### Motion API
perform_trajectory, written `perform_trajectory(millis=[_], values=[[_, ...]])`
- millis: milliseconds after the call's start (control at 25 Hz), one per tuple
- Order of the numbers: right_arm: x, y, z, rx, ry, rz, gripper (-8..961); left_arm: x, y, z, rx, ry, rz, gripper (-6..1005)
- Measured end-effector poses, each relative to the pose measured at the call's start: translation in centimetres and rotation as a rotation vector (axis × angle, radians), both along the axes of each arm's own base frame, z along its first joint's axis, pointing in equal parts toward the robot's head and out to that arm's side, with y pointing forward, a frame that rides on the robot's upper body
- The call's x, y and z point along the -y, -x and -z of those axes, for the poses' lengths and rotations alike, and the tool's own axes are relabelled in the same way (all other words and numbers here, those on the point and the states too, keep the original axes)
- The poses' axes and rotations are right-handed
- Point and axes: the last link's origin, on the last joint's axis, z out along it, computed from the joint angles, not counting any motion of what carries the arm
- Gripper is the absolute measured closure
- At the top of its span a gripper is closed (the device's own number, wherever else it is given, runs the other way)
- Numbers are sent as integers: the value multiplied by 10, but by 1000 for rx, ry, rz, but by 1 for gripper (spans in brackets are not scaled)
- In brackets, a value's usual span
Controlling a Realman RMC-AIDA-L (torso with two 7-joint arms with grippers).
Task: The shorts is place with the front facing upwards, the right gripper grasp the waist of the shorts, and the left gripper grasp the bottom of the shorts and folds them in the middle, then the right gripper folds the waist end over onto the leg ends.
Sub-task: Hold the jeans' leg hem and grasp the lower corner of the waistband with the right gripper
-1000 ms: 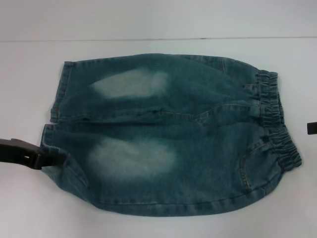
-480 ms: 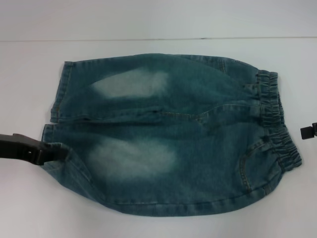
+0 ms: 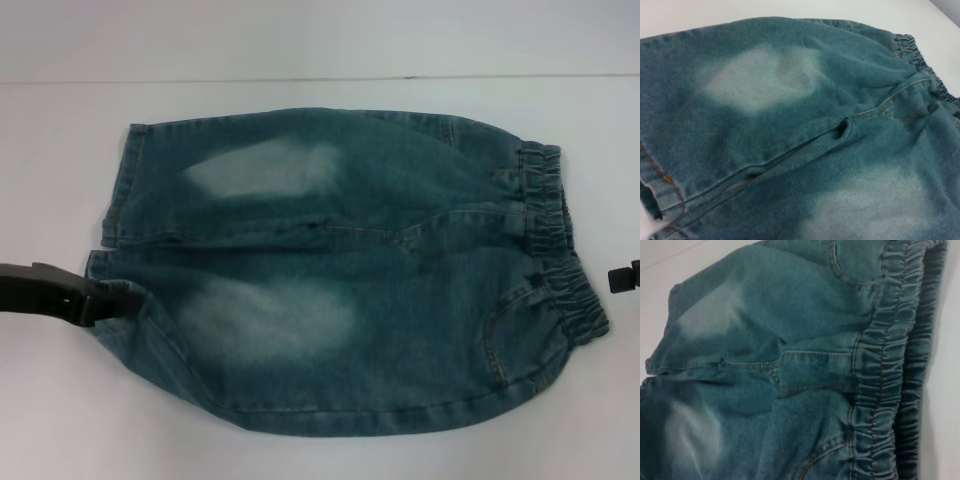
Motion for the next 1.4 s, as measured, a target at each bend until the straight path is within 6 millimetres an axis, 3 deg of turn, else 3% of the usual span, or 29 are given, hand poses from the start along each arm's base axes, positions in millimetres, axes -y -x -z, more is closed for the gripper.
perform_trajectory(millis=[440,1400], values=[[-1,-3,17,-19,0,-12,117,-1,-2,0,4,3,4,948],[-7,-10,32,-4,-41,-27,123,0,-4,1,19,13,11,947]])
